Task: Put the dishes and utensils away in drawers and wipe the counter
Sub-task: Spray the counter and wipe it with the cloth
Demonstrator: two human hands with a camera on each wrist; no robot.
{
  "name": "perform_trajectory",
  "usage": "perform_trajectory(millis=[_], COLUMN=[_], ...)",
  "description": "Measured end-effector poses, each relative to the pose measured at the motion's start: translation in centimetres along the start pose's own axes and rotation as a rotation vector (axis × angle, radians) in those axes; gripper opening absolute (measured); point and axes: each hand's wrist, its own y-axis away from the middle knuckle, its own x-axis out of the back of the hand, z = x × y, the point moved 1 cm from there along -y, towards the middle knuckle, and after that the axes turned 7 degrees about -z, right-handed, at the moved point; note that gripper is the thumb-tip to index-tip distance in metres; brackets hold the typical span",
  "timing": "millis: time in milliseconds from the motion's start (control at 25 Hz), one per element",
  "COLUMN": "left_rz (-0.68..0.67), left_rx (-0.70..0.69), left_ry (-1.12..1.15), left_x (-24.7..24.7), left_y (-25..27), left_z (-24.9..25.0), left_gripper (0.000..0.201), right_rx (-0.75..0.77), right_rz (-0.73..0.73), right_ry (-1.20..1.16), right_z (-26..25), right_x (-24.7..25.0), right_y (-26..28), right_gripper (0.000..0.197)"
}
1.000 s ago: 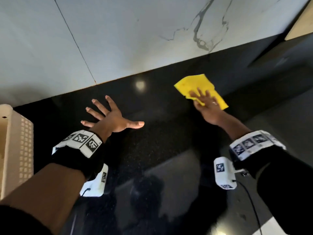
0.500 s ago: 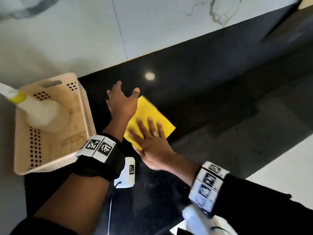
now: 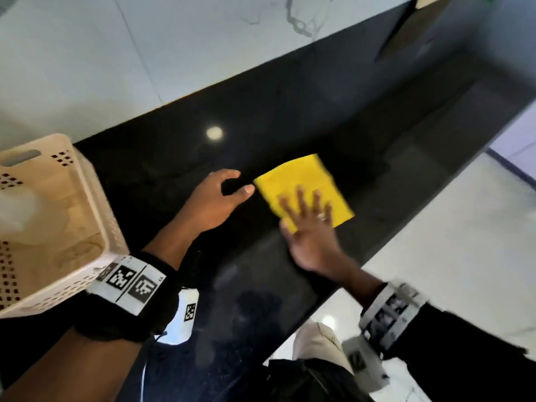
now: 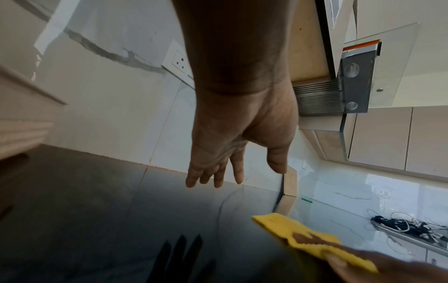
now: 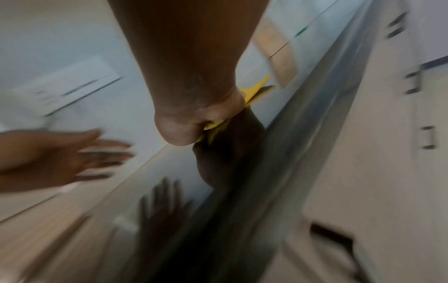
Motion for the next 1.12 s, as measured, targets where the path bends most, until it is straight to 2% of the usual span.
perform_trajectory(millis=[80, 120, 160, 200, 240, 280, 360, 400, 440, 520, 600, 680, 760, 800, 840, 880, 1000, 1120], left_rz=[0.049, 0.032, -0.019, -0.096, -0.189, -0.271, -0.350, -0.349, -0.334, -0.312, -0.361, -0.391, -0.405, -0.434, -0.481, -0.535, -0.665, -0.624], left_rx=[-0.014, -0.001, 0.029, 0.069, 0.113, 0.148, 0.150, 0.116, 0.076, 0.027, 0.047, 0.053, 0.019, 0.007, -0.003, -0.007, 0.016, 0.074], left_ry=[0.032, 0.038, 0.042, 0.043, 0.039, 0.024, -0.051, -0.103, -0.144, -0.152, -0.129, -0.171, -0.240, -0.279, -0.327, -0.383, -0.540, -0.628], left_x=[-1.3, -2.0, -2.7, -3.3, -3.8, -4.2, -5.1, -5.4, -5.7, -6.0, -5.9, -5.6, -5.4, -5.1, -5.0, -4.8, -4.5, -5.4], left_y=[-0.2, -0.1, -0.1, 0.1, 0.2, 0.3, 0.3, 0.3, 0.4, 0.7, 0.7, 0.6, 0.5, 0.8, 1.0, 1.3, 2.1, 2.2], left_z=[0.3, 0.4, 0.3, 0.1, -0.2, -0.5, -1.0, -1.2, -1.5, -1.8, -1.7, -1.3, -1.2, -1.4, -1.7, -2.0, -2.4, -2.2], left_gripper=[0.055, 0.059, 0.065, 0.072, 0.079, 0.085, 0.093, 0.094, 0.094, 0.092, 0.089, 0.091, 0.103, 0.108, 0.110, 0.110, 0.113, 0.117], right_rx=[0.401, 0.538, 0.626, 0.653, 0.609, 0.497, 0.177, 0.019, -0.129, -0.242, -0.125, 0.157, 0.451, 0.556, 0.595, 0.577, 0.401, 0.142], right_rz=[-0.055, -0.097, -0.137, -0.154, -0.128, -0.072, 0.065, 0.136, 0.185, 0.256, 0.230, 0.059, -0.079, -0.121, -0.139, -0.137, -0.075, -0.059], right_ry=[0.046, 0.058, 0.057, 0.043, 0.027, -0.007, -0.092, -0.148, -0.200, -0.248, -0.204, -0.125, 0.025, 0.094, 0.140, 0.155, 0.093, -0.054], right_z=[-3.0, -2.2, 0.1, 3.2, 6.6, 10.1, 16.3, 17.7, 17.9, 14.3, 7.2, 1.7, 2.6, 4.1, 5.7, 7.6, 13.1, 17.2], right_x=[-2.1, -2.1, -1.3, -0.3, 0.5, 1.2, 2.8, 3.4, 3.5, 1.7, -1.1, -3.4, -2.8, -2.0, -1.5, -0.9, 1.4, 3.6], right_y=[6.7, 9.5, 11.1, 11.8, 11.5, 10.5, 7.6, 6.6, 6.0, 6.0, 8.8, 13.8, 15.3, 14.9, 14.2, 13.3, 10.7, 6.8], right_gripper=[0.052, 0.049, 0.047, 0.048, 0.048, 0.048, 0.047, 0.045, 0.047, 0.056, 0.055, 0.050, 0.050, 0.051, 0.052, 0.053, 0.053, 0.052])
